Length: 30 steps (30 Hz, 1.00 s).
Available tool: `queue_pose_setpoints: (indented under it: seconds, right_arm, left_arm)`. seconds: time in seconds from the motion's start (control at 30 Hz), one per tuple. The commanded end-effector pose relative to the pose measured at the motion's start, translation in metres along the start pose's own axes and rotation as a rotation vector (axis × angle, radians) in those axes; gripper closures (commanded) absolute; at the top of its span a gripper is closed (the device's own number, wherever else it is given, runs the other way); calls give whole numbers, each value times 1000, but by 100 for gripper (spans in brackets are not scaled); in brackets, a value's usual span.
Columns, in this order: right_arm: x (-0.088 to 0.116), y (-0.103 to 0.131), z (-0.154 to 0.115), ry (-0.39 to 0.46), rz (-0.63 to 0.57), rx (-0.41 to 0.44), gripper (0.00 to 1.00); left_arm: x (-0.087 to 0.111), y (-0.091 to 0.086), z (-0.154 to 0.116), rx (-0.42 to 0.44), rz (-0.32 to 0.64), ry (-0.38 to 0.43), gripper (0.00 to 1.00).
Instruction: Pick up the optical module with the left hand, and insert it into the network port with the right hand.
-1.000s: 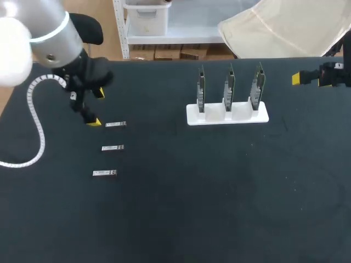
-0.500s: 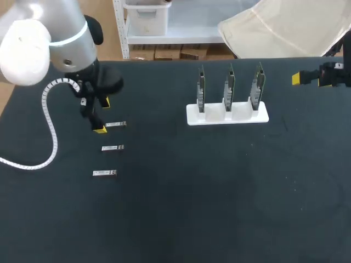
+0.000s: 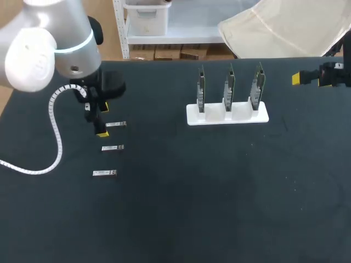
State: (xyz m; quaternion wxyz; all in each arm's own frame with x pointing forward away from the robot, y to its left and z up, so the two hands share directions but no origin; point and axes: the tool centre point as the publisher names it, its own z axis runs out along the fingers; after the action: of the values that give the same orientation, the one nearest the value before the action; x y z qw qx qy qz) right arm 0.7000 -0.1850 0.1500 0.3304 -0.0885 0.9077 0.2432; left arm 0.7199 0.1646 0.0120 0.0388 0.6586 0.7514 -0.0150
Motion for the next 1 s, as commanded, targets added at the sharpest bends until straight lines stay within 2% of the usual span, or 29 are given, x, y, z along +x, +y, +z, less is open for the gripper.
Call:
queue_pose_setpoints:
  seconds: [0.03, 0.23, 0.4, 0.57, 1.0]
  right_arm:
    - [0, 0, 0, 0, 0, 0, 0]
    - [0, 0, 0, 0, 0, 0, 0]
    - [0, 0, 0, 0, 0, 0, 0]
    - [0, 0, 0, 0, 0, 0, 0]
    - [0, 0, 0, 0, 0, 0, 0]
  left_arm:
    - [-1, 3, 6, 2, -6, 1, 0]
    - [-4, 5, 12, 7, -5, 0, 0]
    - [-5, 8, 17, 36, -51, -32, 0]
    - [-4, 10, 20, 26, -41, -2, 0]
    - [-4, 11, 24, 20, -43, 16, 0]
